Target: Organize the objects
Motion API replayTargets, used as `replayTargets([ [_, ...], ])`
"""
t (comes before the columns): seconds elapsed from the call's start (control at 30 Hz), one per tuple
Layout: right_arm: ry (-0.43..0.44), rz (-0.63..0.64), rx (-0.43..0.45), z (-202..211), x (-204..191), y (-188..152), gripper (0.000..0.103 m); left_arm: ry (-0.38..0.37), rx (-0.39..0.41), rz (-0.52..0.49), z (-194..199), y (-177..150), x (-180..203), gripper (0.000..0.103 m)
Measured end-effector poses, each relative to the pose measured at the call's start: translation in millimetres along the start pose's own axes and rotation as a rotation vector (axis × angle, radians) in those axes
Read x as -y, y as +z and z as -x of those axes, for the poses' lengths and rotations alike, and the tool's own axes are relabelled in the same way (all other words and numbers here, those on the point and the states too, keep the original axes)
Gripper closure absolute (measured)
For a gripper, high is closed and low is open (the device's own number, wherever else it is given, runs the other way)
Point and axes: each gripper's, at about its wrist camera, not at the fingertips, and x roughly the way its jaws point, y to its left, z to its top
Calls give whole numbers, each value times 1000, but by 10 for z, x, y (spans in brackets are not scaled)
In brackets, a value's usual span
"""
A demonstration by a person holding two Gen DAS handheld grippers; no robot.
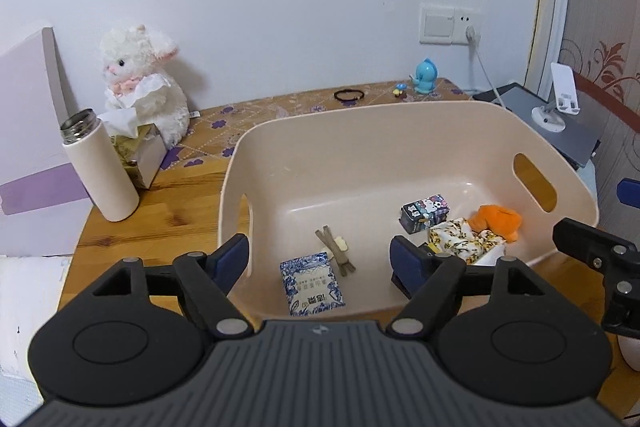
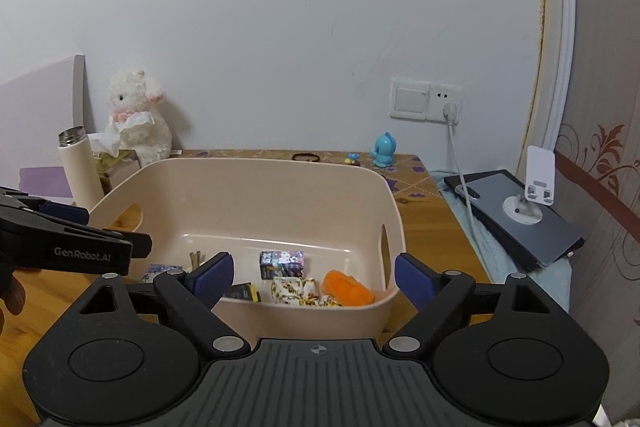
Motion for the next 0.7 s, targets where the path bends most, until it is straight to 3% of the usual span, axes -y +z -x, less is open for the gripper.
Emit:
replayTargets([
  [0.3, 18, 6, 23, 401, -25, -137, 6, 16, 30, 27, 430, -148, -27, 17],
  [0.47, 28, 26, 26, 564, -80, -233, 5, -38, 6, 25, 664, -304, -28, 16],
  [0.7, 40, 10, 13, 646, -125, -396, 4, -31, 33, 15, 909, -519, -8, 16],
])
